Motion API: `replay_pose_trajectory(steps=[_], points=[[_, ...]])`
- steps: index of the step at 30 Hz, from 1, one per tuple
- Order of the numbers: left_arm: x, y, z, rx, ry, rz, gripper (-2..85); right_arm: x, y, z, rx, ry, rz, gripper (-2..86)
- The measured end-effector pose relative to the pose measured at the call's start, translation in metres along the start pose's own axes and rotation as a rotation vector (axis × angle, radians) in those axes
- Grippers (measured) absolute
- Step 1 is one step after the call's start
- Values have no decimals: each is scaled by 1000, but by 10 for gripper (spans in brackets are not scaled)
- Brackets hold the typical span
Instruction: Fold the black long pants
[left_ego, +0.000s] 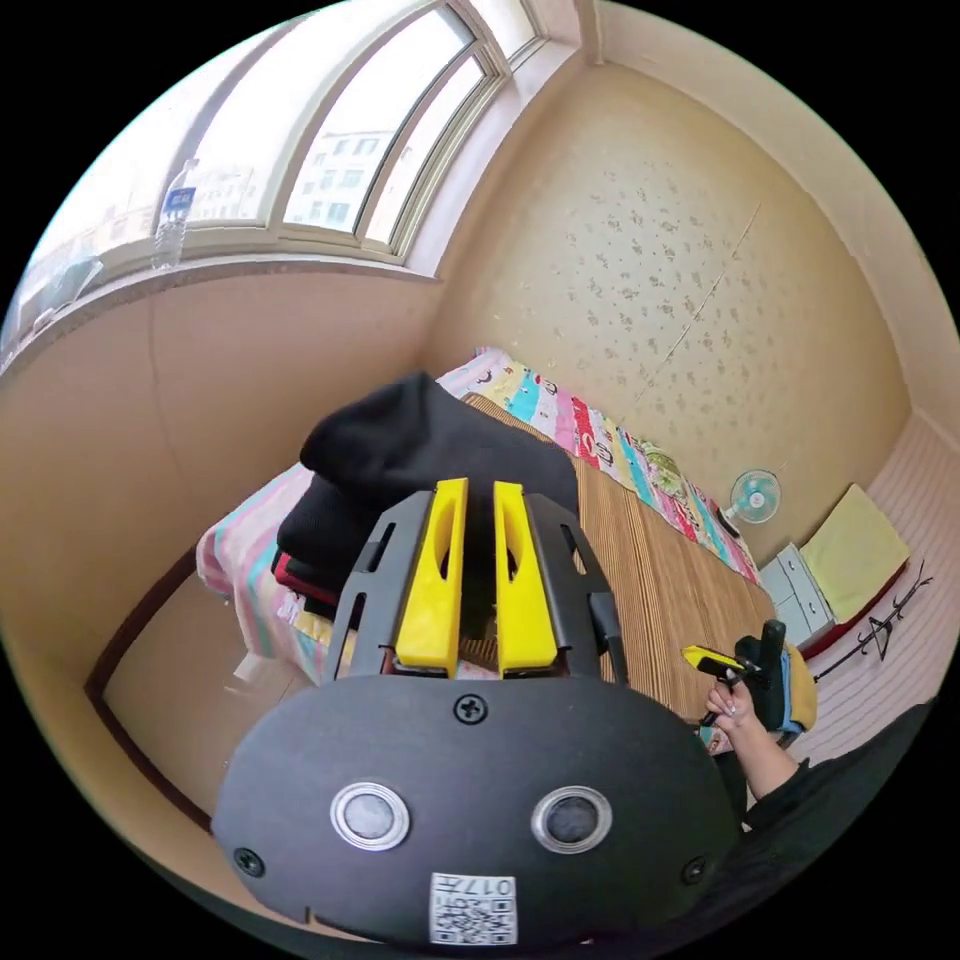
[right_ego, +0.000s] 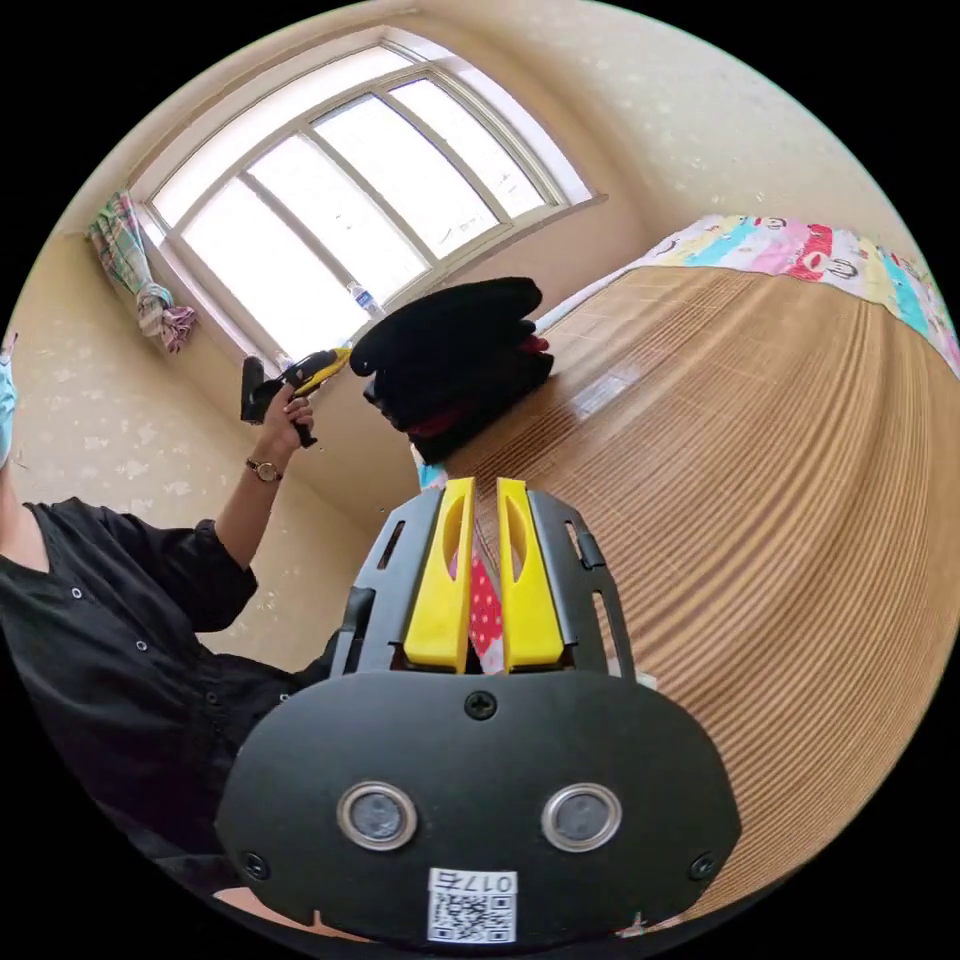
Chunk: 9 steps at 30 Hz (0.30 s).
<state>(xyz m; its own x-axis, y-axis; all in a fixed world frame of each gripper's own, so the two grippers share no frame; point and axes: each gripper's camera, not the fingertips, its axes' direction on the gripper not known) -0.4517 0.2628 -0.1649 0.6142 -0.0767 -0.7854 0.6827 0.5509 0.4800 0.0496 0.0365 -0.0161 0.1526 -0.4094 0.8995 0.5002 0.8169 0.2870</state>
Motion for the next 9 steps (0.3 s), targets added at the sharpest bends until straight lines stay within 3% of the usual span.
replay_pose_trajectory(steps=[3, 5, 9], points=[[-2, 64, -1, 13, 249, -79, 17, 25, 87, -89, 103, 180, 202, 31], [-14, 119, 38, -116, 484, -231, -4, 34, 147, -153, 154, 390, 401, 30], [9, 195, 126, -396, 788, -397, -7, 25, 213, -248, 317, 632, 630, 32]])
